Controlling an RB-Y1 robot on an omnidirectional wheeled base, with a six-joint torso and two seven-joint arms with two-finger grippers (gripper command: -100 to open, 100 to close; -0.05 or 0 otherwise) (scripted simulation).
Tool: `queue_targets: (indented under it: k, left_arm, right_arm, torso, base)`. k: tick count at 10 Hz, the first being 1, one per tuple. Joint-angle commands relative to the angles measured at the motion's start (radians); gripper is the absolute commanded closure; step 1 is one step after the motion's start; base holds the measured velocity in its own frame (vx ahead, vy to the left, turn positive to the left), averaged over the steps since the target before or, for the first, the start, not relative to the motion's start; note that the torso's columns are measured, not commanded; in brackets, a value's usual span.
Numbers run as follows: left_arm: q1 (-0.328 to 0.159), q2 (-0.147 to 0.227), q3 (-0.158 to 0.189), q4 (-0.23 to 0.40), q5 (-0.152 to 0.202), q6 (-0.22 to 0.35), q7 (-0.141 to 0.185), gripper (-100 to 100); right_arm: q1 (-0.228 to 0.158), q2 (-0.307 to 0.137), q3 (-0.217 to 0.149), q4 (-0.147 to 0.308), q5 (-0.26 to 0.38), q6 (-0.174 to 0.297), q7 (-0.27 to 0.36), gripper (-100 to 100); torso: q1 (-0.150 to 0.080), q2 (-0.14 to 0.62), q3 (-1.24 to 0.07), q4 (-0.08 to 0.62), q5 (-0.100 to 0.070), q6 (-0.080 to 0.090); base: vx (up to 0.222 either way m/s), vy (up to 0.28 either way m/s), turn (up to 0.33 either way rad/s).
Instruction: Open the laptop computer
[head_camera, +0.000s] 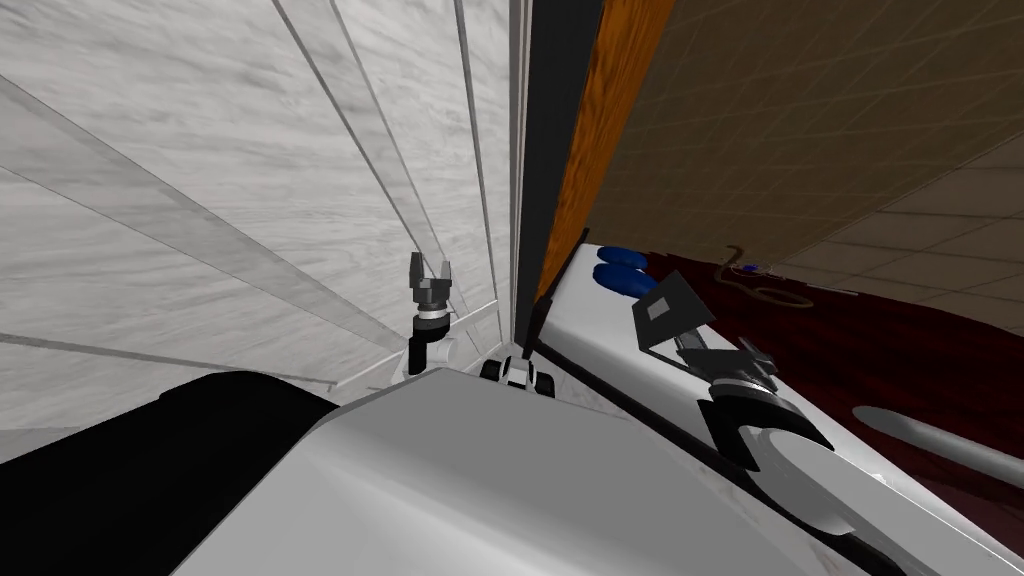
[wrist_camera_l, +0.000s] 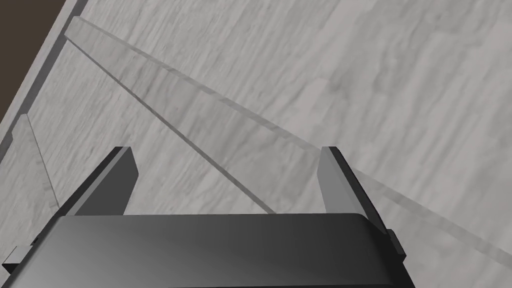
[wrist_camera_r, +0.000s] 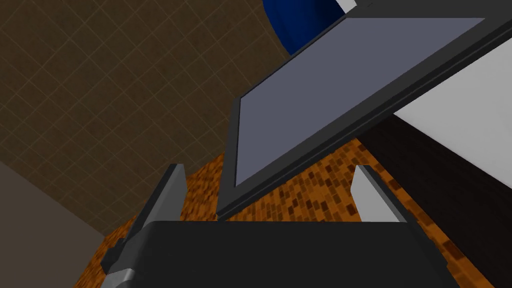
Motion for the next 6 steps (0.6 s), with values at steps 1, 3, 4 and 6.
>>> queue_targets:
  k: [1,3,4,6]
  left_arm:
    - [0.0,0.0,0.0,0.0,0.0,0.0,0.0,0]
    - [0.0,0.0,0.0,0.0,0.0,0.0,0.0,0]
    - [0.0,0.0,0.0,0.0,0.0,0.0,0.0,0]
    - [0.0,0.0,0.0,0.0,0.0,0.0,0.0,0]
  right_arm:
    - [-0.003,-0.037,0.012,0.017,0.035,0.052,0.003,-100]
    - [-0.004,-0.063,0.018,0.027,0.056,0.087,0.004,-100]
    - [-0.003,-0.057,0.015,0.023,0.05,0.077,0.004,-100]
    - [-0.003,-0.058,0.015,0.023,0.051,0.08,0.004,100]
  torso:
    - [0.0,0.0,0.0,0.0,0.0,0.0]
    - [0.001,0.0,0.0,0.0,0.0,0.0]
    - [0.001,0.001,0.0,0.0,0.0,0.0]
    - [0.0,0.001,0.001,0.0,0.0,0.0]
  base:
    - [0.028,0.015,0.16]
    - [0.026,0.009,0.132]
    - [0.009,0.001,0.022]
    - [0.003,-0.005,-0.006]
